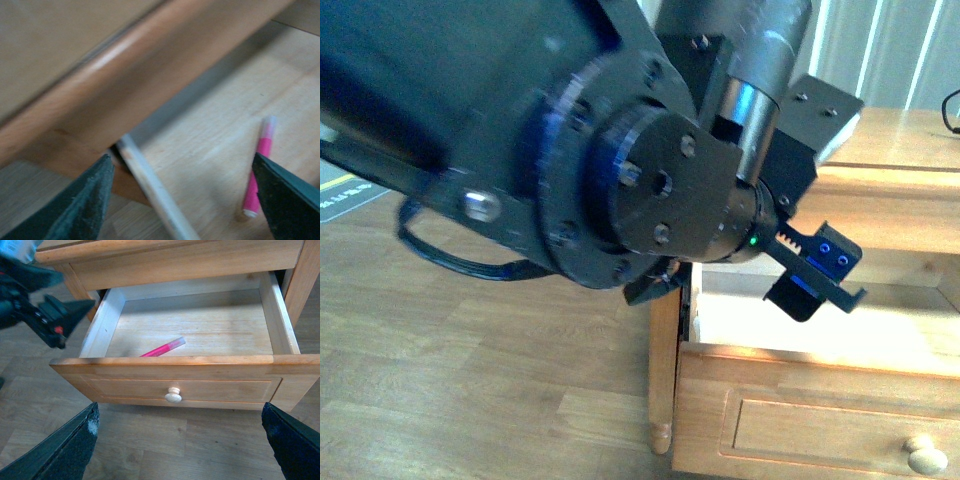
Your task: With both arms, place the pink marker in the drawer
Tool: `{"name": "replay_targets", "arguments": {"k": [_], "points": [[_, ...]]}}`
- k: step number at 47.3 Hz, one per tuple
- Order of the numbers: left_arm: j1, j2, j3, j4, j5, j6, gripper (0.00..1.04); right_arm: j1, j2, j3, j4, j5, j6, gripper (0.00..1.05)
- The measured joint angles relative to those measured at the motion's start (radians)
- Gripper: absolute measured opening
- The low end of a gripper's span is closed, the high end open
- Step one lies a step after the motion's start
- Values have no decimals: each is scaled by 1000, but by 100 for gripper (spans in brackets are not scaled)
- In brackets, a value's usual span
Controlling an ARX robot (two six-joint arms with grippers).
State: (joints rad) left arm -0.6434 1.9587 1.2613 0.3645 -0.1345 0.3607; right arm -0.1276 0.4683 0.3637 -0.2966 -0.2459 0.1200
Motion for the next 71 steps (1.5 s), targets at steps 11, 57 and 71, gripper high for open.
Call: {"name": "replay_targets", "arguments": {"k": [11, 57, 71], "points": [[14, -324, -261, 119, -184, -113, 98, 0, 0, 0, 0, 0, 0, 96], [58, -1556, -1029, -213, -442, -389, 80, 0, 0, 0, 0, 0, 0, 96], [297, -1807, -1131, -343, -197, -369, 23, 0, 0, 0, 0, 0, 0, 96]]}}
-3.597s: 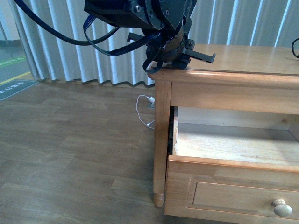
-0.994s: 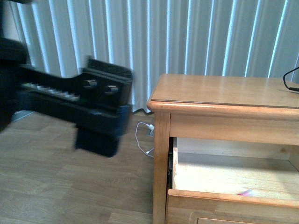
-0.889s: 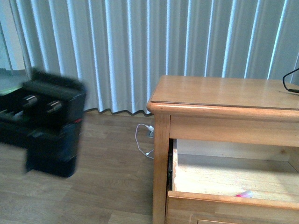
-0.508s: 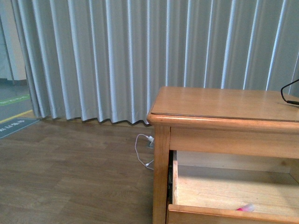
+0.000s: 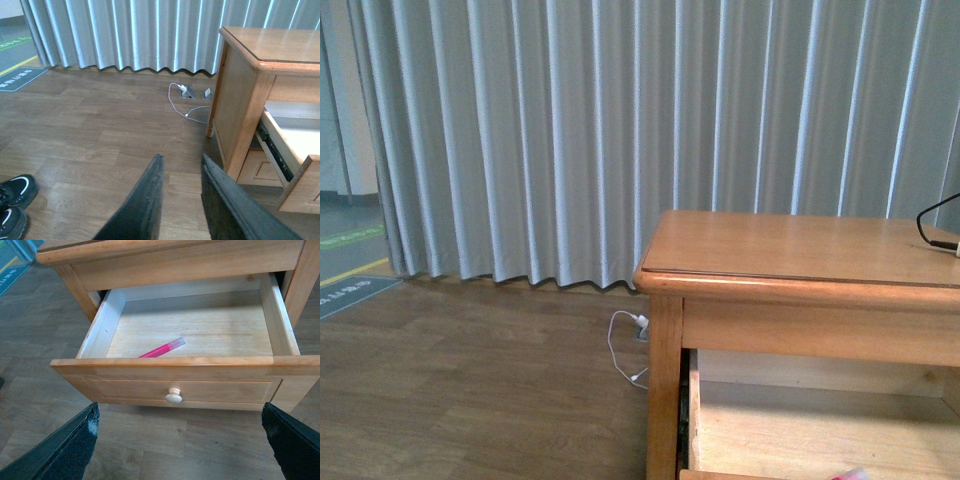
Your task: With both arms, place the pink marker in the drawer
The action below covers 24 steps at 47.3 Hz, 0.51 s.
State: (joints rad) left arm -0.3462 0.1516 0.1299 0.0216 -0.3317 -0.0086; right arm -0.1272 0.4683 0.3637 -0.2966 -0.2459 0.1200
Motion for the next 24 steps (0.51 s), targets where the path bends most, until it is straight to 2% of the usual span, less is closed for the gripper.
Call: {"name": "replay_targets", "arguments": {"k": [5, 13, 16, 19, 24], "points": [[82, -36, -25, -10, 83, -1, 4, 0, 0, 0, 0, 0, 0, 96], [177, -72, -54, -16, 171, 2, 4, 0, 0, 0, 0, 0, 0, 96], [286, -91, -64, -27, 309, 4, 4, 0, 0, 0, 0, 0, 0, 96], [337, -98, -72, -27, 317, 3, 4, 0, 0, 0, 0, 0, 0, 96], [341, -109, -84, -27, 330, 4, 4, 0, 0, 0, 0, 0, 0, 96]]}}
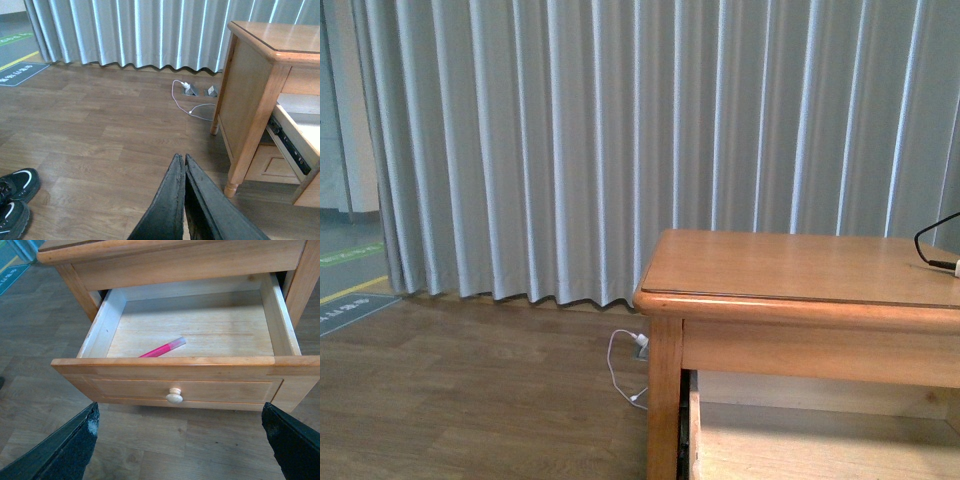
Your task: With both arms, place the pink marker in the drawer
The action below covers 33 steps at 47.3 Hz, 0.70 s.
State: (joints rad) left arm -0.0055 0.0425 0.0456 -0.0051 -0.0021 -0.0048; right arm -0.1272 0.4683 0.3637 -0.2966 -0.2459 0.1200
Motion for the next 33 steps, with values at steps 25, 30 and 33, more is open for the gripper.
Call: {"name": "replay_targets", "arguments": {"k": [25, 30, 33], "points": [[2, -39, -22, 2, 0, 0, 7, 43, -13, -17, 69, 183, -58, 96], [2, -39, -22, 2, 0, 0, 24, 59, 24, -14, 32, 296, -104, 96], [2, -39, -22, 2, -1, 0, 35, 65, 80, -15, 33, 309, -137, 96]]}}
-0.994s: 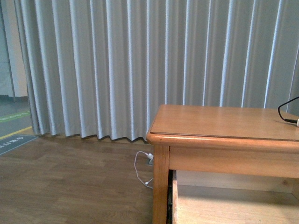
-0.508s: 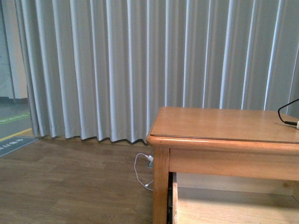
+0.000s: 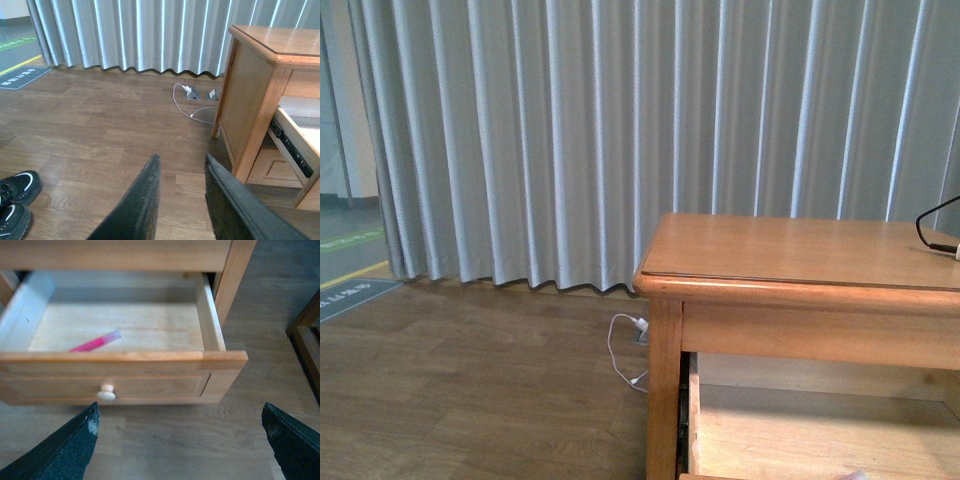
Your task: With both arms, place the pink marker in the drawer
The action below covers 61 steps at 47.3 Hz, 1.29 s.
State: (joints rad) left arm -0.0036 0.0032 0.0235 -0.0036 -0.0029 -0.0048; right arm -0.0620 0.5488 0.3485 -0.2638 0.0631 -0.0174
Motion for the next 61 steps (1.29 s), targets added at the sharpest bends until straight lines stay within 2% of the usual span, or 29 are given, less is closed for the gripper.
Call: {"name": "replay_targets", "arguments": {"k": [3, 9, 12, 15, 17, 19, 32, 36, 45, 61], "points": [[0, 0, 0, 0, 0, 0, 49, 6, 85, -5, 33, -20, -32, 96], [0, 0, 0, 0, 0, 0, 71, 8, 257, -22, 169, -29, -71, 96], [0, 0, 0, 0, 0, 0, 80, 9, 354, -26, 252, -42, -78, 96], [0, 0, 0, 0, 0, 0, 96, 9, 486, -26, 361, -74, -81, 96], [0, 0, 0, 0, 0, 1, 100, 13, 587, -24, 444, -86, -80, 96], [0, 0, 0, 0, 0, 0, 98, 19, 673, -21, 520, -88, -77, 96], [0, 0, 0, 0, 0, 0, 98, 58, 1114, 42, 975, -29, 2, 96], [0, 0, 0, 0, 0, 0, 98, 64, 1208, 97, 1055, 0, 29, 96], [0, 0, 0, 0, 0, 0, 98, 97, 1350, 255, 1080, 42, 74, 96], [0, 0, 0, 0, 0, 0, 98, 140, 1590, 610, 1020, 116, 149, 96]]}}
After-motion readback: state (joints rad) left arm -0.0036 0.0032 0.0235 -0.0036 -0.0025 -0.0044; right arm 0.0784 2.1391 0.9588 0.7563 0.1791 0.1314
